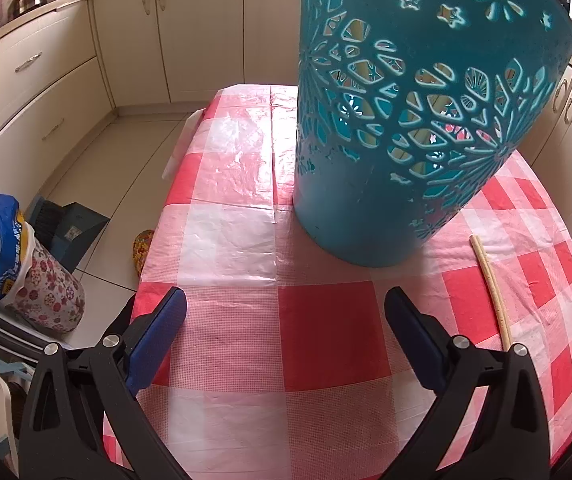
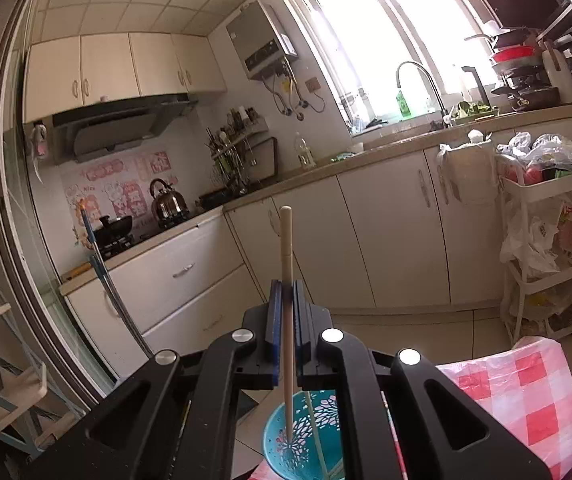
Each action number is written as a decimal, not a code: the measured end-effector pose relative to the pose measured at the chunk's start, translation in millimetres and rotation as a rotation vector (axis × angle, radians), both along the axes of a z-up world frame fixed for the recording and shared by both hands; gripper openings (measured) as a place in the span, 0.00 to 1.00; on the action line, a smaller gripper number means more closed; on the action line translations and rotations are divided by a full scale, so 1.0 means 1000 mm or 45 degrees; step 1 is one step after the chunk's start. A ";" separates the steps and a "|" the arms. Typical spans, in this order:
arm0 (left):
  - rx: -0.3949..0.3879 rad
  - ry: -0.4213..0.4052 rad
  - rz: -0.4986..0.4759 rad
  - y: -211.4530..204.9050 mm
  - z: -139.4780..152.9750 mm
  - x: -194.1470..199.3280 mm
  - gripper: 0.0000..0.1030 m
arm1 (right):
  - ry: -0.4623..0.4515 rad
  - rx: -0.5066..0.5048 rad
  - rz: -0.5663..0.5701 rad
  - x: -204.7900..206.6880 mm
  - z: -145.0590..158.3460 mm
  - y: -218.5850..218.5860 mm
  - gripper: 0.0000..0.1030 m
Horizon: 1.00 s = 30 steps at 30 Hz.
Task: Organize utensils
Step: 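Carry the right tool's chopstick over the bin and open right tool, then move both open tools back down to the chopsticks on the table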
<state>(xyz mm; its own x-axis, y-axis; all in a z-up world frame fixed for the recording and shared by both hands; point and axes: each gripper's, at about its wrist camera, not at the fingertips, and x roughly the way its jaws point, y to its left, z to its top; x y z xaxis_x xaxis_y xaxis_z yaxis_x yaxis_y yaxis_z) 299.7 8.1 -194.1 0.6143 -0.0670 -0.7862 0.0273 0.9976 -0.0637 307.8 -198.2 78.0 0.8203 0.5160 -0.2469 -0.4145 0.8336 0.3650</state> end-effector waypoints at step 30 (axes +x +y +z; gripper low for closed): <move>-0.061 -0.052 0.004 0.006 0.009 -0.008 0.92 | 0.742 -0.333 -0.106 -0.060 -0.223 -0.047 0.12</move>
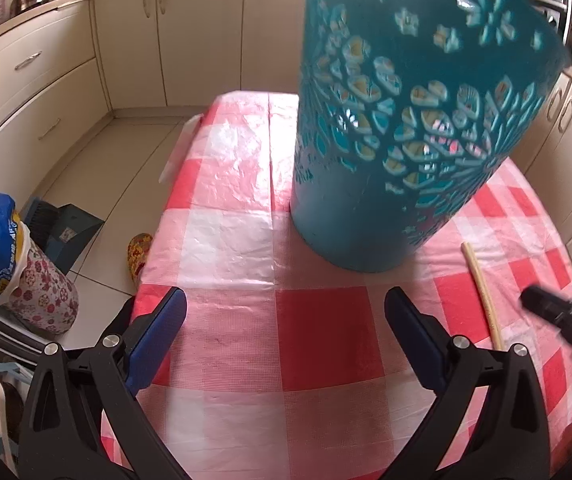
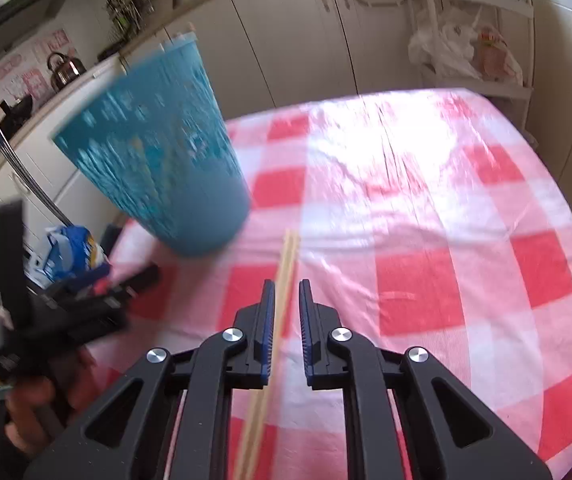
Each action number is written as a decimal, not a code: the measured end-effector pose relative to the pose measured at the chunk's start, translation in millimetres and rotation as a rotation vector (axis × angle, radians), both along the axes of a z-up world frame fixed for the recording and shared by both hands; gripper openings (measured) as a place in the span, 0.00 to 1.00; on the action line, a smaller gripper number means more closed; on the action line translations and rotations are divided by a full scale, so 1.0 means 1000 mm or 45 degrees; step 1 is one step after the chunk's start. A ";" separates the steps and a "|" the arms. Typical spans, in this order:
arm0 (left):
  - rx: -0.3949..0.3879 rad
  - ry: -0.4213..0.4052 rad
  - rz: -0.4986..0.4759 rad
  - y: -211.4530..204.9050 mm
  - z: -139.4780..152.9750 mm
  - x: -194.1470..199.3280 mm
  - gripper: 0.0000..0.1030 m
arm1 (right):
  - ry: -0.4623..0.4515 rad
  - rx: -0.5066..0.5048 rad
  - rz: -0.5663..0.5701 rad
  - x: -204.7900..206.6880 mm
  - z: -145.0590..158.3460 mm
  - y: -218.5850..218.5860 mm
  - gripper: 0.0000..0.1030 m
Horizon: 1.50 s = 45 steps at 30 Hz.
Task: Organize utensils
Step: 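Move both open tools back down to the chopsticks on the table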
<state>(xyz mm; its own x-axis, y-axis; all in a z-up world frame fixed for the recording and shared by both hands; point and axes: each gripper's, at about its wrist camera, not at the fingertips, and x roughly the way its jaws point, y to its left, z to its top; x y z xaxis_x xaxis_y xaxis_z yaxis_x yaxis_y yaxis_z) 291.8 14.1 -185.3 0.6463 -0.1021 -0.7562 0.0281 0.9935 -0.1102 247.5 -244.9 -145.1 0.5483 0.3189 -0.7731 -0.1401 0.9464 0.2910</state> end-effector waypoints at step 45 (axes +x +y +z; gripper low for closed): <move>0.027 0.114 -0.209 -0.051 0.016 -0.004 0.92 | 0.012 -0.237 0.104 -0.002 -0.011 -0.001 0.17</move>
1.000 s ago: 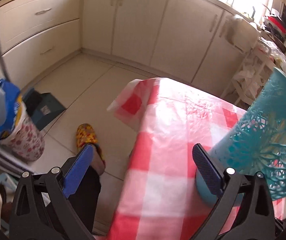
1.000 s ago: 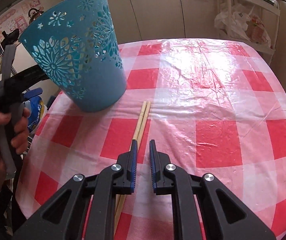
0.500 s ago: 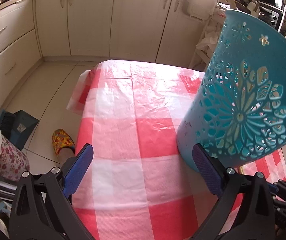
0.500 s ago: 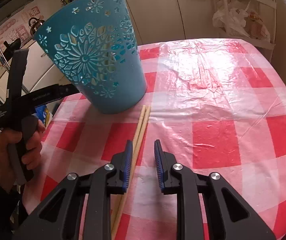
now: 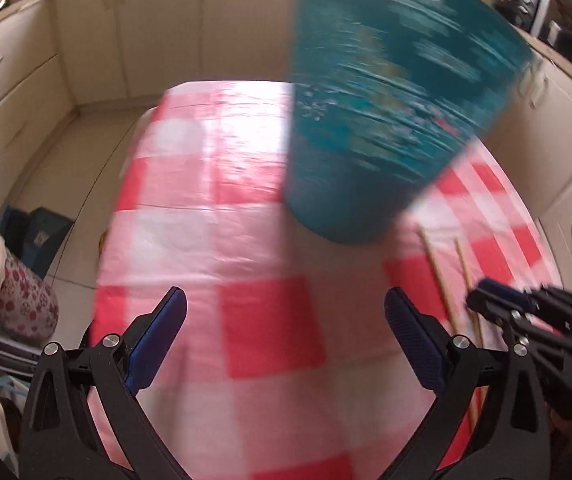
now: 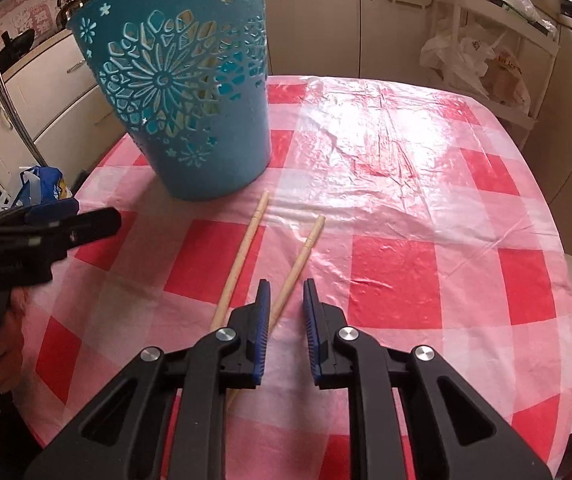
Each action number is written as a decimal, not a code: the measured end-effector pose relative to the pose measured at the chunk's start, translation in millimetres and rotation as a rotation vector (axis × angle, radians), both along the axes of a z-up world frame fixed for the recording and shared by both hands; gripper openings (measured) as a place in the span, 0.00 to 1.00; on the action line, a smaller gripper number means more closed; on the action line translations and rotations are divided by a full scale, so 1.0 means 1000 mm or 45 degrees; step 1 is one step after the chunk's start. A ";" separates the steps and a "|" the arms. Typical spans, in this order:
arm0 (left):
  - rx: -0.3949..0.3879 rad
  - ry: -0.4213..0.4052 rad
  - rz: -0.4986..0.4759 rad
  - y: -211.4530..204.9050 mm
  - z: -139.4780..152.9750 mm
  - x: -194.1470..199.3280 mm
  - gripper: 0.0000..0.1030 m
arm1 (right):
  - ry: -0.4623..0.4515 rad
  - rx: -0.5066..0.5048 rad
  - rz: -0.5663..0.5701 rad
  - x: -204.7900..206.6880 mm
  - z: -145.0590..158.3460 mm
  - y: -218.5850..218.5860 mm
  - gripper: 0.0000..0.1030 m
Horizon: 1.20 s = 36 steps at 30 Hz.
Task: Organize utensils
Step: 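Move both open tools back down to the chopsticks on the table, then grasp a chopstick with left tool while right tool closes on another chopstick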
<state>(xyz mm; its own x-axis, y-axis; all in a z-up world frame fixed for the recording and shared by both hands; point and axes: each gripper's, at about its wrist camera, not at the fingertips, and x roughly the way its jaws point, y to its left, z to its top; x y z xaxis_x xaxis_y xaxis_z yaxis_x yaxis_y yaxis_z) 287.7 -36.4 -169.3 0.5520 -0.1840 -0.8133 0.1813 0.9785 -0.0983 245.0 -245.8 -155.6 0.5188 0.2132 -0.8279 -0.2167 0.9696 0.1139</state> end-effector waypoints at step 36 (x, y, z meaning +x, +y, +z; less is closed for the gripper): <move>0.169 -0.020 -0.063 -0.044 -0.013 -0.009 0.26 | -0.029 0.055 0.012 -0.003 -0.003 -0.011 0.11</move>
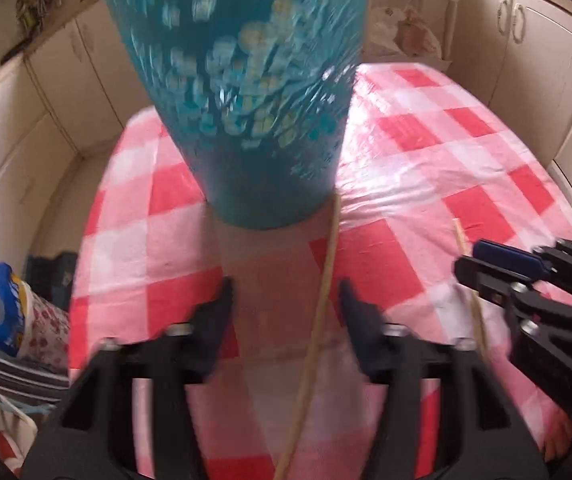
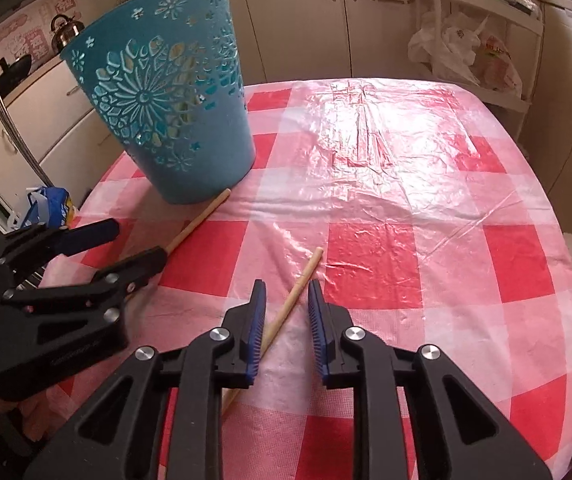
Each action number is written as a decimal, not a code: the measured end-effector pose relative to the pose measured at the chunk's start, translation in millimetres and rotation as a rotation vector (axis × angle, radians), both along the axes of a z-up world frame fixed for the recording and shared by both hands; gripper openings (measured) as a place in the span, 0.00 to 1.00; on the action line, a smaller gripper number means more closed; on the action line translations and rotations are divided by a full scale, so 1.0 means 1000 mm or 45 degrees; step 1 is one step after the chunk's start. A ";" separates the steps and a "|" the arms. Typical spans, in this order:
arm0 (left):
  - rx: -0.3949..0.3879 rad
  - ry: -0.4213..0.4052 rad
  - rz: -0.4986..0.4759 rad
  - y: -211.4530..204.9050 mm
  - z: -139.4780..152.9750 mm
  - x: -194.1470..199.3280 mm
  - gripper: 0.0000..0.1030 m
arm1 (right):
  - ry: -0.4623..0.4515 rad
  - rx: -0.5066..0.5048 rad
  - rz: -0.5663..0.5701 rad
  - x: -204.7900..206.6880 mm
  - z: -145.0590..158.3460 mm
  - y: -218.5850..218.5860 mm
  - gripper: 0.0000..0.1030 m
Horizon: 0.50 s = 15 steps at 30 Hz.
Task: Organize utensils
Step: 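Grasp a chopstick with left tool while right tool closes on another chopstick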
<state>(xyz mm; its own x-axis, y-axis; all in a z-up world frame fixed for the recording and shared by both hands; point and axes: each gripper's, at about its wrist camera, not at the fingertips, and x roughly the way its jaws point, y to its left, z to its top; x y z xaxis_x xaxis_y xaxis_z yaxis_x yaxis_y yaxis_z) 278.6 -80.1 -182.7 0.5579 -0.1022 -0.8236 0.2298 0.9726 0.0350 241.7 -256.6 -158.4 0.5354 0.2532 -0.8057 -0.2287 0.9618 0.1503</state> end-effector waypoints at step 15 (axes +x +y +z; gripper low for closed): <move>-0.075 0.008 0.044 0.023 0.010 -0.022 0.43 | 0.013 -0.051 0.075 -0.005 -0.001 0.014 0.06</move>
